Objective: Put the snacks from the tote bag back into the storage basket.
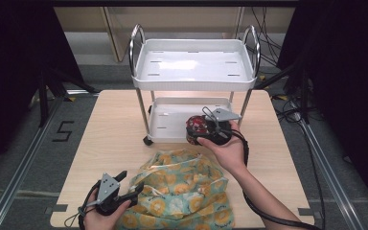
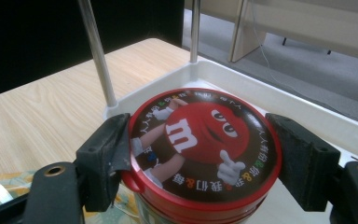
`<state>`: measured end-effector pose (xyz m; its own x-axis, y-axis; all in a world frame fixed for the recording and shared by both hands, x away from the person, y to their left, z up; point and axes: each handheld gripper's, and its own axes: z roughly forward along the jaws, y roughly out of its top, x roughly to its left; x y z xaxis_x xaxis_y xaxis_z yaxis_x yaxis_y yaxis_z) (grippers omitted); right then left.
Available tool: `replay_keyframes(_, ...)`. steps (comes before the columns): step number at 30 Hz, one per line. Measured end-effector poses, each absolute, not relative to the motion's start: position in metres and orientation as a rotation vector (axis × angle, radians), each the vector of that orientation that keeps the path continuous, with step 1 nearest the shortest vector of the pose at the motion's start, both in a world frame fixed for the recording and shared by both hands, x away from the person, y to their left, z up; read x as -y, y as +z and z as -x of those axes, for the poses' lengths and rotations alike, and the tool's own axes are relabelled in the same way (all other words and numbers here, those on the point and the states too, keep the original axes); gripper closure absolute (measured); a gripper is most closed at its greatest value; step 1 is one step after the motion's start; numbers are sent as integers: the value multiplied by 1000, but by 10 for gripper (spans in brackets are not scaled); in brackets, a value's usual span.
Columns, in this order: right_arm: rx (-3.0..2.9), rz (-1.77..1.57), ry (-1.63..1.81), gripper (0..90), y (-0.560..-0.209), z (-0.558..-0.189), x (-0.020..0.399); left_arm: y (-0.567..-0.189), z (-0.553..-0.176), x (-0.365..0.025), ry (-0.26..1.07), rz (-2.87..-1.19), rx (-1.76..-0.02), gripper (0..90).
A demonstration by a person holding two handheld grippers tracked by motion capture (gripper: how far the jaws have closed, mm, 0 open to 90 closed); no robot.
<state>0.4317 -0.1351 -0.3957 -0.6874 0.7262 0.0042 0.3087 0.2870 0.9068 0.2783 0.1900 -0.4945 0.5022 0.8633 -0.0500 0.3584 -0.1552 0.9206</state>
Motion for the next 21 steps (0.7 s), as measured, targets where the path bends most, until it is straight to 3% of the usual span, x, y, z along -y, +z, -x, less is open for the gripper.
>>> replay_keyframes(21,-2142,-946,1350,266,-398,-438,136,-494,-278,-189,626,-1736,-1035,266)
